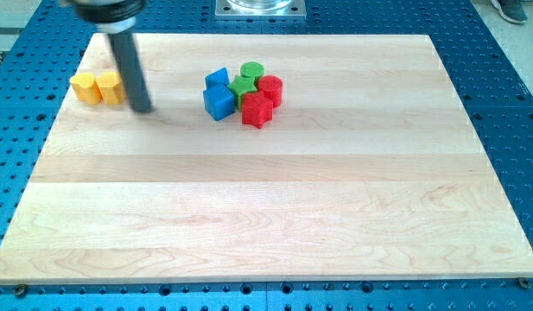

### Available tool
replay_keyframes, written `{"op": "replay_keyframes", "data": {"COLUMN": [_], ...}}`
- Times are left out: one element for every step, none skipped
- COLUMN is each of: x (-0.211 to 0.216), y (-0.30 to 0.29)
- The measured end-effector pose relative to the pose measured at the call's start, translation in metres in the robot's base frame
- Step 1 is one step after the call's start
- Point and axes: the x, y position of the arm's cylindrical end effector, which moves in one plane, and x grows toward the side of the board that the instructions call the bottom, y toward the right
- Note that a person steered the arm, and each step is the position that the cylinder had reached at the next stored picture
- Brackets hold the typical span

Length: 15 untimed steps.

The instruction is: Move the yellow blocks to the green blocks

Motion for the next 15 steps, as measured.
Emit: {"op": "replay_keyframes", "data": {"x": [-0.009,-0.044,-0.061,-0.046,-0.018,-0.053,-0.064,-0.051,-0.011,-0.051,-0.090,-0.083,-0.058,-0.089,-0.110], "y": [-0.057,-0.036,0.009,-0.005,-0.007,0.011,0.056,0.024,0.034,0.059,0.096,0.077,0.098,0.119,0.132]}}
